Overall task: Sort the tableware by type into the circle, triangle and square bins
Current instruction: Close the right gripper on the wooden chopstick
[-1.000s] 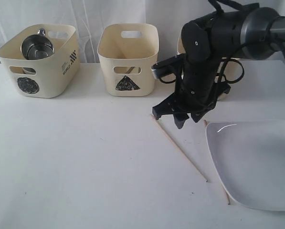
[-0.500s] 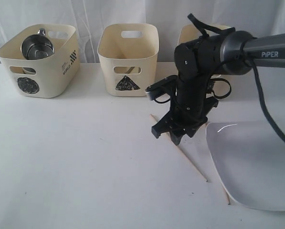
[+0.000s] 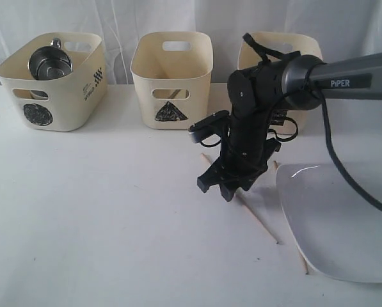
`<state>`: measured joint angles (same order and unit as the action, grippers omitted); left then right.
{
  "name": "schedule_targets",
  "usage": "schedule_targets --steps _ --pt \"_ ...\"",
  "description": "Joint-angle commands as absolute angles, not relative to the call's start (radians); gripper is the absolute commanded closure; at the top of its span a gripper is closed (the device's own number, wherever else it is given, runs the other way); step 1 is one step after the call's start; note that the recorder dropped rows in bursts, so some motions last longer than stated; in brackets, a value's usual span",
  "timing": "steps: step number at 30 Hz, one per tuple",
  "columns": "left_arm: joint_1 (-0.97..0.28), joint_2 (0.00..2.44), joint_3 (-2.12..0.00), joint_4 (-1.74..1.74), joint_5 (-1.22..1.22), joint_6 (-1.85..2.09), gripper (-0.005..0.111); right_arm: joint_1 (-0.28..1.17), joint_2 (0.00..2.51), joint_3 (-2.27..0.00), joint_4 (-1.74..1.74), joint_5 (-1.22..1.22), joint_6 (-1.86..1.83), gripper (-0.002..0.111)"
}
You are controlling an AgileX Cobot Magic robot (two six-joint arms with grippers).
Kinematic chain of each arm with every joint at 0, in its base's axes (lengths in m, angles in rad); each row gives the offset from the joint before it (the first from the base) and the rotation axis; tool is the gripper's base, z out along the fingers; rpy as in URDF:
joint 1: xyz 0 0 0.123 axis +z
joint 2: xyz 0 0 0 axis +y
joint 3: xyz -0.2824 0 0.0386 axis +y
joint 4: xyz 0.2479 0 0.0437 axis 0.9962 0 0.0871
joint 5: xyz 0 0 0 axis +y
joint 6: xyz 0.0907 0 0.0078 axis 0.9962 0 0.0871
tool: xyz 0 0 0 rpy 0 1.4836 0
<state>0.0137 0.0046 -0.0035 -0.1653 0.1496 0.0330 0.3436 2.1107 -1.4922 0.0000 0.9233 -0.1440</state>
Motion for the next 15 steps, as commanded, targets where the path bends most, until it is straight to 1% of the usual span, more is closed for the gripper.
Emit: schedule_targets --steps 1,8,9,11,15 --pt "0.015 0.0 0.0 -0.17 0.149 0.027 0.107 0.338 2.122 -1.504 0.007 0.925 -0.157 0.071" --pt "0.015 0.0 0.0 -0.17 0.149 0.027 0.107 0.338 2.137 -1.504 0.018 0.942 -0.155 0.089" --pt "0.015 0.0 0.0 -0.17 0.149 0.027 0.107 0.338 2.137 -1.504 0.027 0.949 -0.157 0.093" --pt "0.015 0.0 0.0 -0.17 0.149 0.027 0.107 0.338 2.134 -1.504 0.04 0.95 -0.159 0.108" --pt "0.015 0.0 0.0 -0.17 0.149 0.027 0.107 0.33 2.087 -1.497 0.168 0.869 -0.194 0.108"
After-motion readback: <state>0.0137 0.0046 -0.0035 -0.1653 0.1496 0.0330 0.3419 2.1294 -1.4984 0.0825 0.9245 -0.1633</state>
